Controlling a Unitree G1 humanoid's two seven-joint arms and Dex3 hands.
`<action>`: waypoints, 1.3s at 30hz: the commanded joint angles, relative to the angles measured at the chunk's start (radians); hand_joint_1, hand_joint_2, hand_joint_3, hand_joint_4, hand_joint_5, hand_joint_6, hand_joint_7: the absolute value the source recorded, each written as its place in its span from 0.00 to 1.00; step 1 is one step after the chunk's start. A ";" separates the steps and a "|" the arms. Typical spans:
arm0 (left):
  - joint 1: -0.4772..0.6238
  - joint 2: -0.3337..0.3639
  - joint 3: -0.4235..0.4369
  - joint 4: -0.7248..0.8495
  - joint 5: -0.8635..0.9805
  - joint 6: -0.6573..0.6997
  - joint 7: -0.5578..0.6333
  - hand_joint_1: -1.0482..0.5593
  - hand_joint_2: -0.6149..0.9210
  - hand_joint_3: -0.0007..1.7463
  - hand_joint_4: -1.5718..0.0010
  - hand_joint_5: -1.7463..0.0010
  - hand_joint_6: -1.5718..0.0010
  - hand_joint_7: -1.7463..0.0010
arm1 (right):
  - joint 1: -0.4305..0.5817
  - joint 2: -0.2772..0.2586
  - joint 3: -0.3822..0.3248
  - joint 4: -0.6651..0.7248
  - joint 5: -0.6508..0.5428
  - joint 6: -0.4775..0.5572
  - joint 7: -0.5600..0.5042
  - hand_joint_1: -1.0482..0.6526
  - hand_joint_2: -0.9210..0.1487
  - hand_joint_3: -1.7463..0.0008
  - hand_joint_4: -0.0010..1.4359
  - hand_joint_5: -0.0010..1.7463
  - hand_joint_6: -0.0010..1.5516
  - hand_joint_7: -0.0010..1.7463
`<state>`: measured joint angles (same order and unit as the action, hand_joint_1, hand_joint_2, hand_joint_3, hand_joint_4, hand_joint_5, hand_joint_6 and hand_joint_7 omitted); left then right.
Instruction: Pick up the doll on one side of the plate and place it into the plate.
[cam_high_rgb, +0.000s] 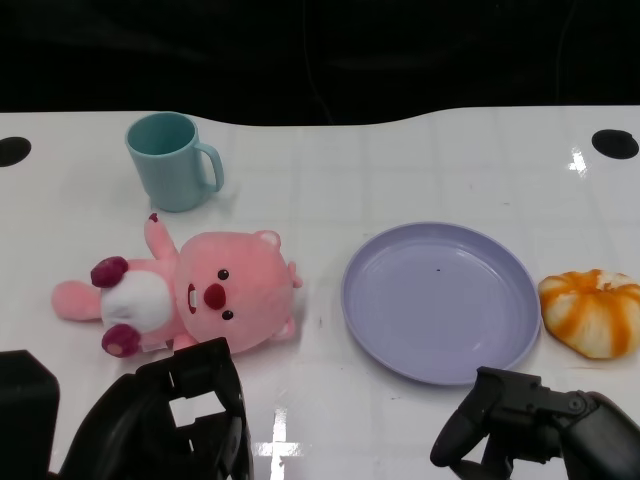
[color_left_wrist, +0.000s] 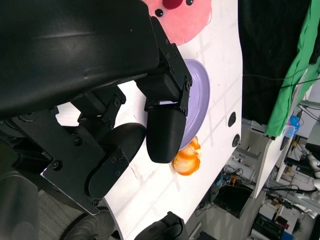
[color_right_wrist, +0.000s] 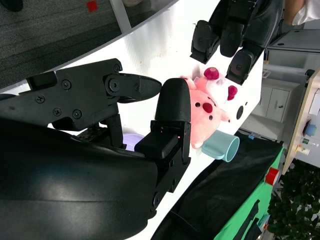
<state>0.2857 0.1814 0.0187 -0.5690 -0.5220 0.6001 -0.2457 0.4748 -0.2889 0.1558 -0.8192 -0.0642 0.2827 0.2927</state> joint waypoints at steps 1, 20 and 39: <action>-0.004 0.022 0.004 0.013 0.009 -0.031 -0.032 0.57 0.61 0.89 0.40 0.00 0.52 0.01 | -0.002 -0.005 -0.001 -0.006 -0.005 -0.003 -0.005 0.47 0.00 0.80 0.46 0.91 0.38 0.74; -0.008 0.023 0.008 0.027 0.012 -0.043 -0.031 0.57 0.62 0.87 0.41 0.00 0.52 0.01 | -0.007 -0.001 -0.002 -0.005 0.002 -0.001 -0.006 0.48 0.00 0.80 0.46 0.92 0.38 0.74; -0.035 0.006 0.077 0.009 -0.017 -0.086 -0.026 0.49 0.77 0.50 0.57 0.29 0.50 0.64 | -0.014 -0.001 0.011 0.001 -0.008 -0.007 -0.008 0.46 0.00 0.79 0.46 0.91 0.38 0.75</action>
<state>0.2550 0.1836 0.0826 -0.5518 -0.5321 0.5281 -0.2702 0.4651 -0.2859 0.1645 -0.8165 -0.0663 0.2826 0.2909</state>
